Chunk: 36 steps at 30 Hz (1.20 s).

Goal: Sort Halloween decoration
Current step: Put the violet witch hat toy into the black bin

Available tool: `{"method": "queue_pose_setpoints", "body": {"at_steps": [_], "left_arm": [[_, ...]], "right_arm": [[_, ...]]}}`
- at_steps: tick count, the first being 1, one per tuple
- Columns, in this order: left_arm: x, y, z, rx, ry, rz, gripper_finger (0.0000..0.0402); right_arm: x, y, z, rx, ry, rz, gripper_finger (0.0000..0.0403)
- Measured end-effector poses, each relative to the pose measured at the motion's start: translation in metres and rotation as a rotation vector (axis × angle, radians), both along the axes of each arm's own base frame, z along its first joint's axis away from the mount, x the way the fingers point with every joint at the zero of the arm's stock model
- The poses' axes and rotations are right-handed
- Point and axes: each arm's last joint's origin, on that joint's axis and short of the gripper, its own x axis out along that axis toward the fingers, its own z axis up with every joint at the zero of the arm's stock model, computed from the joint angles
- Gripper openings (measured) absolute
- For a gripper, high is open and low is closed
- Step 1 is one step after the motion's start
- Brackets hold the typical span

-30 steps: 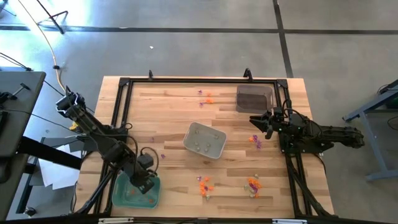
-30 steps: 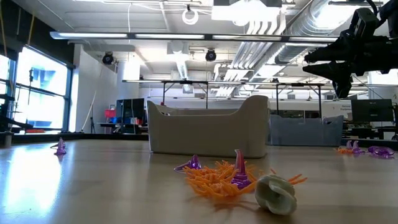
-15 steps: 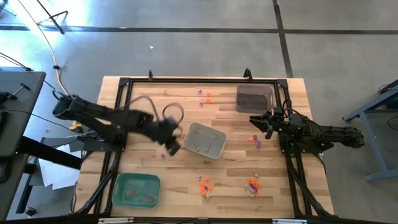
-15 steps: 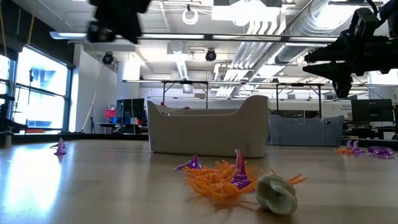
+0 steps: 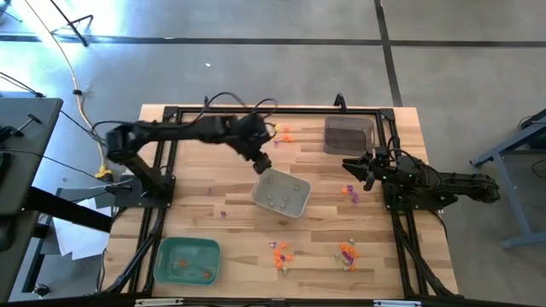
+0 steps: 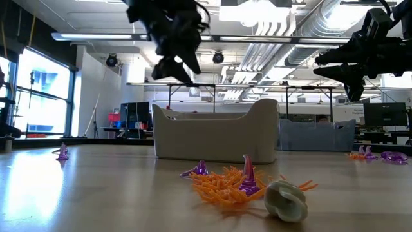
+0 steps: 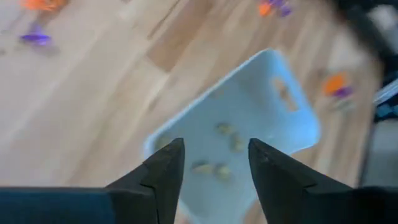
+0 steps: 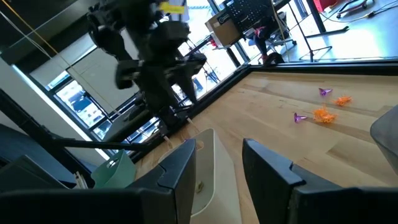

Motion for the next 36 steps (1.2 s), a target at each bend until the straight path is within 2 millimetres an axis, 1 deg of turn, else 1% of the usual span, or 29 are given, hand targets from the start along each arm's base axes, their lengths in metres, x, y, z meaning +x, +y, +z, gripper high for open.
{"method": "queue_pose_setpoints", "body": {"at_steps": [3, 7, 11, 14, 18, 23, 26, 29, 33, 36], "left_arm": [[0.014, 0.019, 0.000, 0.037, 0.109, -0.060, 0.0178], [0.033, 0.043, 0.000, 0.108, 0.169, -0.132, 0.0179], [0.053, 0.066, -0.003, 0.176, 0.149, -0.175, 0.0179], [0.066, 0.085, -0.004, 0.211, 0.123, -0.175, 0.0179], [0.083, 0.115, -0.018, 0.215, 0.118, -0.132, 0.0179], [0.099, 0.147, -0.043, 0.158, 0.121, -0.064, 0.0179], [0.102, 0.163, -0.048, 0.164, 0.111, -0.041, 0.0179], [0.101, 0.176, -0.054, 0.168, 0.112, -0.027, 0.0179], [0.095, 0.187, -0.061, 0.176, 0.134, -0.041, 0.0179], [0.091, 0.193, -0.073, 0.185, 0.179, -0.100, 0.0179]], "right_arm": [[0.000, 0.000, 0.000, 0.000, 0.000, 0.000, 0.0126], [0.000, 0.000, 0.000, 0.000, 0.000, 0.000, 0.0126], [0.000, 0.000, 0.000, 0.000, 0.000, 0.000, 0.0126], [0.000, 0.000, 0.000, 0.000, 0.000, 0.000, 0.0126], [0.000, 0.000, 0.000, 0.000, 0.000, 0.000, 0.0126], [0.000, 0.000, 0.000, 0.000, 0.000, 0.000, 0.0126], [0.000, 0.000, 0.000, 0.000, 0.000, 0.000, 0.0126], [0.000, 0.000, 0.000, 0.000, 0.000, 0.000, 0.0126], [0.000, 0.000, 0.000, 0.000, 0.000, 0.000, 0.0126], [0.000, 0.000, 0.000, 0.000, 0.000, 0.000, 0.0126]]}}
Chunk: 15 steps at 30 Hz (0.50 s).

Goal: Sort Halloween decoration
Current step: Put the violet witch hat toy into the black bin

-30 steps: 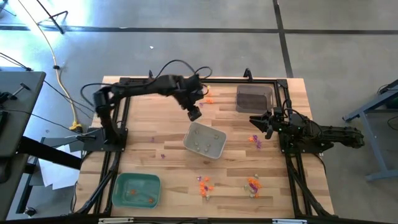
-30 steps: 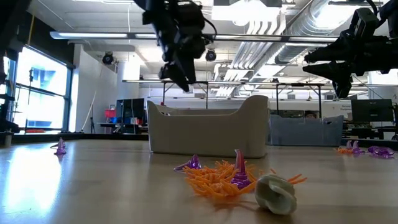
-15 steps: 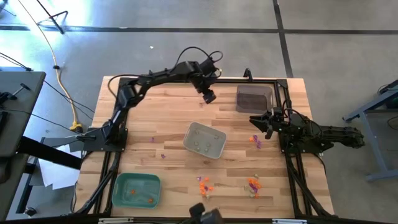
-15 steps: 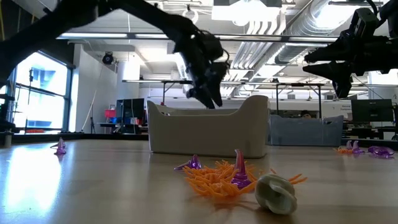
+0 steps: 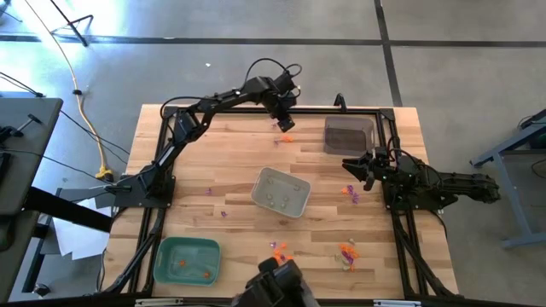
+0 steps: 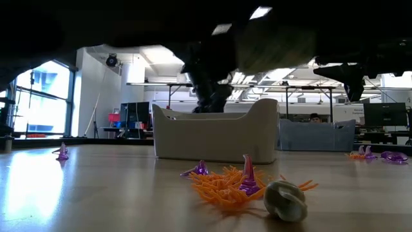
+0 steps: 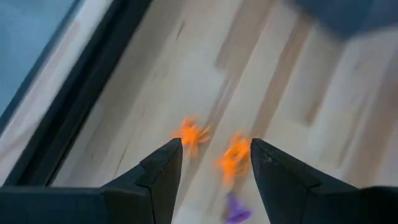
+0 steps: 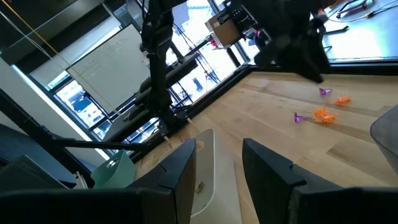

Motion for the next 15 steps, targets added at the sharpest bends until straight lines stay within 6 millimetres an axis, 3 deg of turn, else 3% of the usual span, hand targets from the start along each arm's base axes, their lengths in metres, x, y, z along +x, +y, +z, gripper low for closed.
{"method": "queue_pose_setpoints", "body": {"at_steps": [4, 15], "left_arm": [[-0.006, 0.008, -0.013, -0.002, 0.032, -0.051, 0.0179], [-0.009, 0.015, -0.018, 0.038, 0.018, -0.190, 0.0179]], "right_arm": [[0.000, 0.000, 0.000, 0.000, 0.000, 0.000, 0.0126], [0.000, 0.000, 0.000, 0.000, 0.000, 0.000, 0.0126]]}}
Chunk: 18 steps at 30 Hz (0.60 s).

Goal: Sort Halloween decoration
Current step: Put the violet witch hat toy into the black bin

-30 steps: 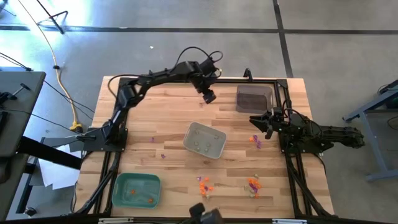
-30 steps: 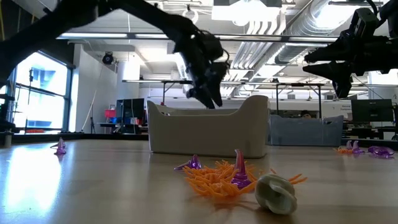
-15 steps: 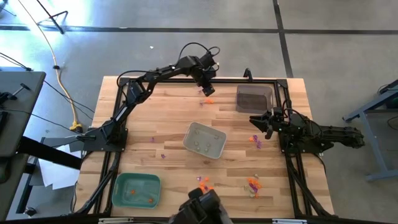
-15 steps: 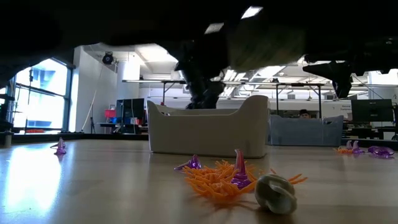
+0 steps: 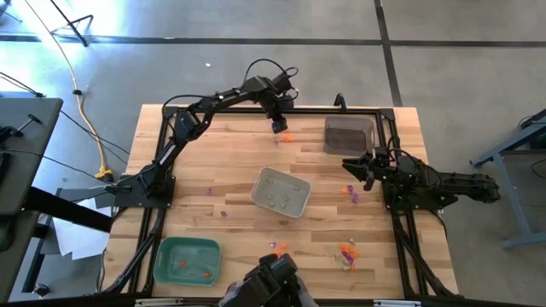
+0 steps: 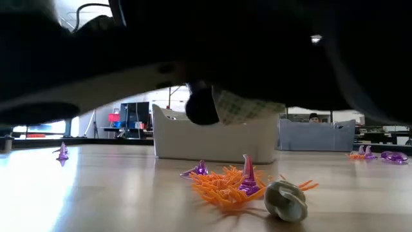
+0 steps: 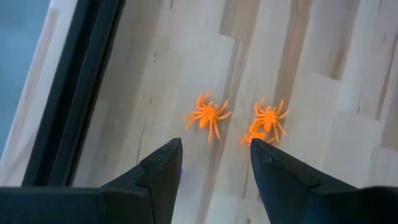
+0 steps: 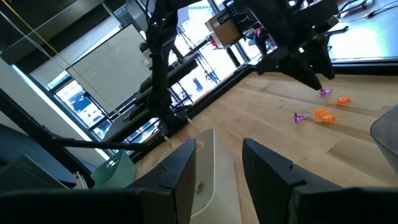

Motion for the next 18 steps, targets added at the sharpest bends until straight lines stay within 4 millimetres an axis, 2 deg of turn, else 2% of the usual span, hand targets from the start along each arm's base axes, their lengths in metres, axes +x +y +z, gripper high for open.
{"method": "queue_pose_setpoints", "body": {"at_steps": [8, 18], "left_arm": [[0.004, 0.001, -0.019, -0.080, -0.026, -0.037, 0.0179], [0.002, 0.019, -0.015, -0.054, -0.120, 0.001, 0.0179]], "right_arm": [[0.000, 0.000, 0.000, 0.000, 0.000, 0.000, 0.0126], [0.000, 0.000, 0.000, 0.000, 0.000, 0.000, 0.0126]]}}
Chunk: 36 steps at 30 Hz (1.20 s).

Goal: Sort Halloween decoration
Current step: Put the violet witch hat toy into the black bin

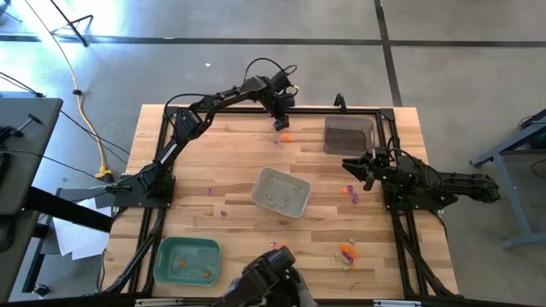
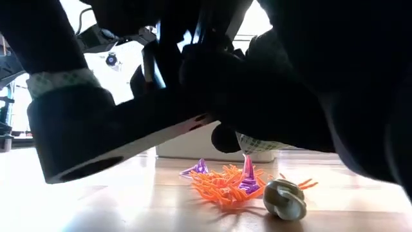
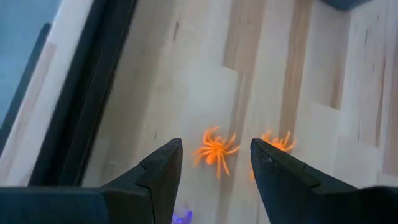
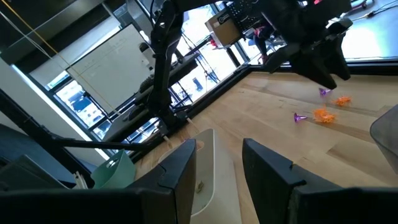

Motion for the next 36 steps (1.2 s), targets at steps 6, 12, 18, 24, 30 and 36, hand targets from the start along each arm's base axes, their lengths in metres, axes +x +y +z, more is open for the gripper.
{"method": "queue_pose_setpoints", "body": {"at_steps": [6, 12, 18, 24, 30, 36], "left_arm": [[-0.006, 0.008, -0.010, -0.112, -0.030, 0.038, 0.0179], [-0.008, 0.012, -0.013, -0.155, -0.029, 0.085, 0.0179], [-0.007, 0.007, -0.013, -0.188, -0.005, 0.106, 0.0179], [0.001, -0.007, -0.010, -0.224, 0.010, 0.124, 0.0179], [0.000, -0.020, 0.022, -0.216, 0.008, 0.127, 0.0179], [-0.021, -0.035, 0.056, -0.219, 0.125, 0.123, 0.0179]], "right_arm": [[0.000, 0.000, 0.000, 0.000, 0.000, 0.000, 0.0126], [0.000, 0.000, 0.000, 0.000, 0.000, 0.000, 0.0126], [0.000, 0.000, 0.000, 0.000, 0.000, 0.000, 0.0126], [0.000, 0.000, 0.000, 0.000, 0.000, 0.000, 0.0126], [0.000, 0.000, 0.000, 0.000, 0.000, 0.000, 0.0126], [0.000, 0.000, 0.000, 0.000, 0.000, 0.000, 0.0126]]}}
